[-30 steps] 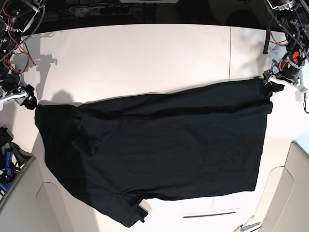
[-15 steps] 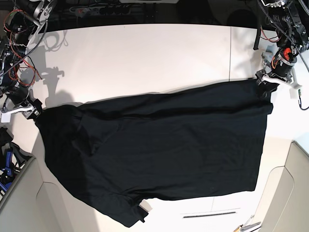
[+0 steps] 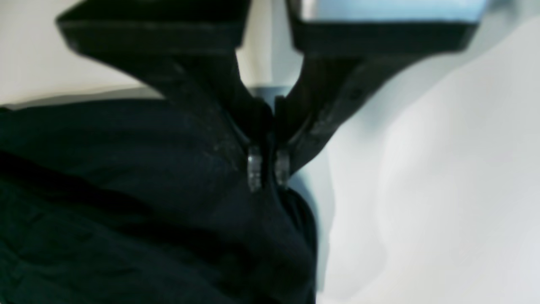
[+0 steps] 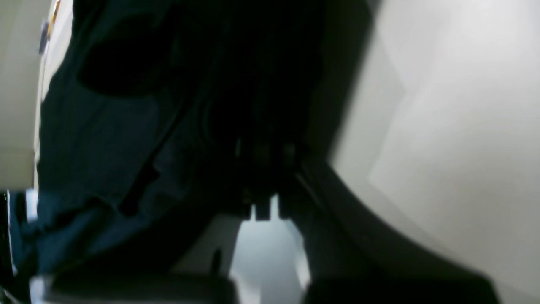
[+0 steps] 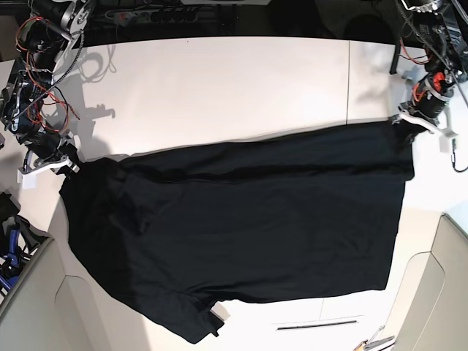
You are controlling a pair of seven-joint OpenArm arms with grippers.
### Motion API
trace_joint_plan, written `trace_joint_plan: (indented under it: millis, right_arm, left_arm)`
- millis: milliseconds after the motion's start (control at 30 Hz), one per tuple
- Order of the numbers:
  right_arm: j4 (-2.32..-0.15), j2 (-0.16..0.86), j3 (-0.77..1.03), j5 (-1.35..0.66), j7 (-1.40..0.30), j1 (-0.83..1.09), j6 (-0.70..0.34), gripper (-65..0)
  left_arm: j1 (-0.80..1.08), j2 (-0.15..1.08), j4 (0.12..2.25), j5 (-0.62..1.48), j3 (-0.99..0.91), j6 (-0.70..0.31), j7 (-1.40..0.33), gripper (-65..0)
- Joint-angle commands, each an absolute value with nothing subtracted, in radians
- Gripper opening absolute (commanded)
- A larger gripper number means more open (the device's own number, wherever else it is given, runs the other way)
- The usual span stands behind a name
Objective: Fold the T-shirt properly
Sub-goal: 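Regrasp the shirt edge with the right gripper beside the sleeve, then drag the shirt toward the robot with both grippers, then release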
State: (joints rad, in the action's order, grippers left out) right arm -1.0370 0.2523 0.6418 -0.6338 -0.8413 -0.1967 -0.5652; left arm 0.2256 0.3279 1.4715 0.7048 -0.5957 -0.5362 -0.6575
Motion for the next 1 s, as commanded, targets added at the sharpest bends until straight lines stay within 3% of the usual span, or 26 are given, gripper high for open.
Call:
trace_joint_plan:
  millis: [0,467,567,967]
  right_arm:
    - [-1.07,0.266,0.649,-0.649,-0.861,-0.2,-0.577,-65.0]
    - [-1.353,0.268,0.677,-0.79,-0.926,0.124,-0.583,-65.0]
    - [-1.39,0.268,0.704,-0.831,-0.926,0.197,-0.583,-65.0]
    - [-1.446,0.268,0.799,-0.901,-0.996,0.315,-0.591,-65.0]
  left_arm:
    - [0.222,0.362,1.488,0.718,-0.602,-0.544,-0.637,-65.0]
    - [0.335,0.405,1.488,0.721,-0.603,-0.593,-0.655,-65.0]
    - [0.367,0.405,1.493,0.725,-0.603,-0.654,-0.655,-65.0]
    - [0.524,0.405,1.553,0.917,-0.604,-0.698,-0.726,-65.0]
